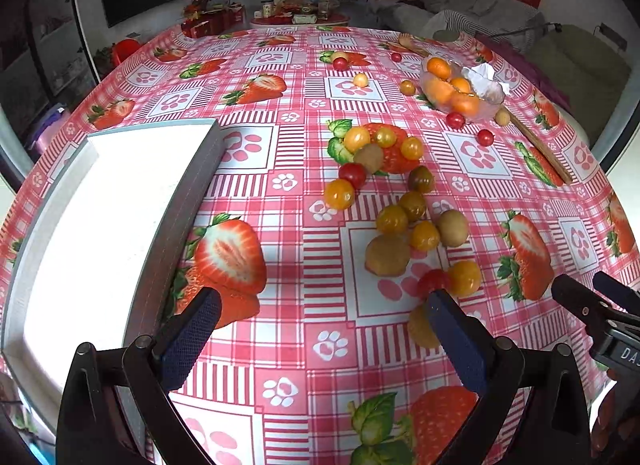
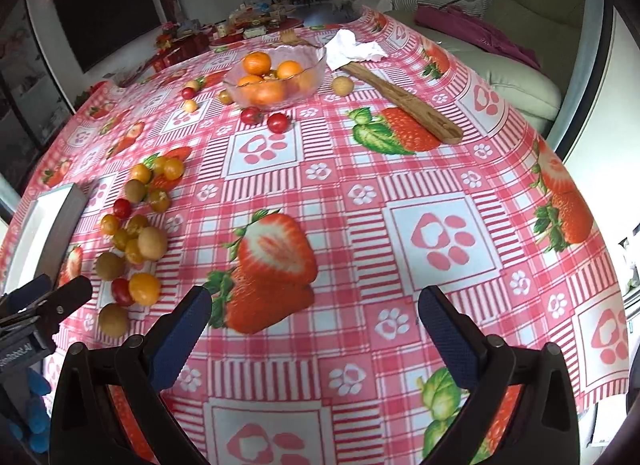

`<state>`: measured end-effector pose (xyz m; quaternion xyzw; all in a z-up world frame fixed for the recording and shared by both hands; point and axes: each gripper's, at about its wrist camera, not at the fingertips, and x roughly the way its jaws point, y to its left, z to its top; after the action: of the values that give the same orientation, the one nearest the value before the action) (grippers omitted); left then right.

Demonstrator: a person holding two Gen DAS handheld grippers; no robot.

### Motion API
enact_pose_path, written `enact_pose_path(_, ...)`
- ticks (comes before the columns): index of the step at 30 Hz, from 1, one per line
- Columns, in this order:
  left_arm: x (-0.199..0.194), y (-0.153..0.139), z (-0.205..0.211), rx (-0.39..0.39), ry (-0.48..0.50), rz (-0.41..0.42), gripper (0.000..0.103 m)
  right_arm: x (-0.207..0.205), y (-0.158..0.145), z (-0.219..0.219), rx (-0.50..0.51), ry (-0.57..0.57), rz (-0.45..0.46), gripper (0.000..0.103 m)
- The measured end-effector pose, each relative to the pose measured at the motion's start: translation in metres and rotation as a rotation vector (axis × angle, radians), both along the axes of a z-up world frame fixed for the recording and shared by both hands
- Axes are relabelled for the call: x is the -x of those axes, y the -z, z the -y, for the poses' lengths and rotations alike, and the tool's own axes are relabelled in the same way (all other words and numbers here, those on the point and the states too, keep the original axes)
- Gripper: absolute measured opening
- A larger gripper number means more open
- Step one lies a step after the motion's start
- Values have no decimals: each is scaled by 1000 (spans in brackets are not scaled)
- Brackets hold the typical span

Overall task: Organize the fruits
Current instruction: 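Move both grippers toward the scattered fruit pile beside the white tray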

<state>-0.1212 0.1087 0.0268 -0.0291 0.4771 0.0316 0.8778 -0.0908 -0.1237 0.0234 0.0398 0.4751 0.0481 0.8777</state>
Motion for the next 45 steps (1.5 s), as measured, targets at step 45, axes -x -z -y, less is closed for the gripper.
enact_pose_path(45, -12, -7, -5, 12, -21, -19, 103, 27, -14, -23, -34, -66, -53, 103)
